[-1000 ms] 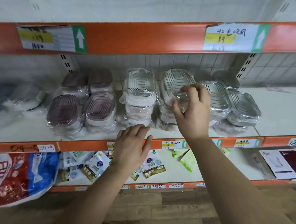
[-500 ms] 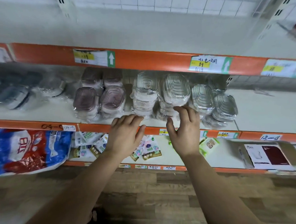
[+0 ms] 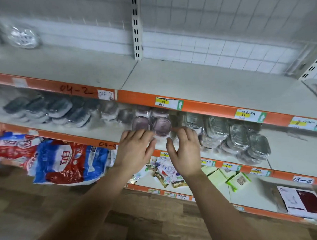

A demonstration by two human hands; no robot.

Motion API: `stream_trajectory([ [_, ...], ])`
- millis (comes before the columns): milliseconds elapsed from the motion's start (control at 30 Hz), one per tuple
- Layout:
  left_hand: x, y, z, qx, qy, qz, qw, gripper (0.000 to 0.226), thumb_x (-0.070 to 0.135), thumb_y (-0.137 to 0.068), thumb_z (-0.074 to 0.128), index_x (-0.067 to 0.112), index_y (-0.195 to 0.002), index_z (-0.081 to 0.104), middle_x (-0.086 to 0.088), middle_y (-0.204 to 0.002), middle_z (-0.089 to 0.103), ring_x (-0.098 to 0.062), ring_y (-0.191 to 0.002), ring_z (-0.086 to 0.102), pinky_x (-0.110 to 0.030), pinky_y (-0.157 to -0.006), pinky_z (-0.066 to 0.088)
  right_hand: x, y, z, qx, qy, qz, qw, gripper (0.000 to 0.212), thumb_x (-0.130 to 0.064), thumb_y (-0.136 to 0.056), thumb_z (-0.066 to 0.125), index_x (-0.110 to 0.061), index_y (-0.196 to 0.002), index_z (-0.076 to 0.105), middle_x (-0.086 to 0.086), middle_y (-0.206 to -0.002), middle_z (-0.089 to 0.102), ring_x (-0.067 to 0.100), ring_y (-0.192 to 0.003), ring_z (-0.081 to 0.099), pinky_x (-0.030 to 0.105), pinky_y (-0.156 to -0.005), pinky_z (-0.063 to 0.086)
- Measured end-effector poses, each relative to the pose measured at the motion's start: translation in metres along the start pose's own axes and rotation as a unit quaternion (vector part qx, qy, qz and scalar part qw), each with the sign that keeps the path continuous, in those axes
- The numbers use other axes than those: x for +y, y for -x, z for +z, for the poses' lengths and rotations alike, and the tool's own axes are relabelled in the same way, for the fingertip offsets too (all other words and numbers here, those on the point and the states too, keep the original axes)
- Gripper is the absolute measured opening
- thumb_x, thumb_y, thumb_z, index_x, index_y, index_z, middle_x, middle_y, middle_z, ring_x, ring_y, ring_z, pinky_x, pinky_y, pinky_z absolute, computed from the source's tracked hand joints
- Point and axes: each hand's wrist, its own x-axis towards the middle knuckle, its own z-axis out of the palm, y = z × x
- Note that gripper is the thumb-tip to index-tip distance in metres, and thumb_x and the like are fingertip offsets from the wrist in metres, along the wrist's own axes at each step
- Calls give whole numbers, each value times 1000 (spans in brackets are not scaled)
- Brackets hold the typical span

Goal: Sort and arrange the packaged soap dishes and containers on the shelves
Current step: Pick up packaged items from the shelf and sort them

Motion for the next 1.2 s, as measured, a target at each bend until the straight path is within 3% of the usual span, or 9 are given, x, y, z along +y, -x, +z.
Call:
stream_trajectory([
  [167,-76,17,-57,13,-6,-48,999,34,37,-95,37,13,-89,61,-3,-81,64,-28,-75,60,-39,-75,44,-84,-18,35,-5,-14,-40,999,29,-28,-88,48,-7,-102,61,9,-99,59,29,-92,50,38,-81,41],
  [267,-127,33,-90,24,-3,-77,997,34,39,-94,36,14,-93,60,-3,-84,65,-28,-77,60,-40,-78,42,-139,-26,59,-15,-42,-40,998,33,-29,-88,46,-8,-108,63,9,-105,60,30,-100,52,39,-86,43],
  [533,-290,62,-166,55,-61,-94,992,32,39,-94,39,15,-99,59,-2,-92,63,-27,-82,60,-40,-84,42,-283,-62,147,19,-88,-69,994,19,-9,-86,63,-3,-105,64,14,-104,62,35,-99,53,42,-86,44],
  [700,-378,68,-184,61,-75,-133,986,23,35,-95,51,15,-105,59,-5,-98,65,-28,-90,62,-43,-89,42,-352,-93,200,19,-112,-108,988,18,-8,-86,64,-4,-104,65,12,-105,63,29,-103,51,33,-88,38],
  [1000,-525,34,-185,50,-86,-169,980,28,36,-96,49,14,-111,59,-8,-107,64,-31,-96,60,-44,-92,37,-441,-180,318,-14,-159,-147,976,24,-16,-86,56,-5,-104,67,9,-106,63,28,-102,56,25,-90,36],
  [1200,-635,-10,-203,34,-109,-177,977,40,39,-94,40,11,-113,61,-8,-110,64,-31,-99,61,-44,-92,40,-502,-256,407,-21,-173,-158,972,19,-9,-84,62,-7,-102,67,8,-104,63,29,-100,56,20,-85,35],
])
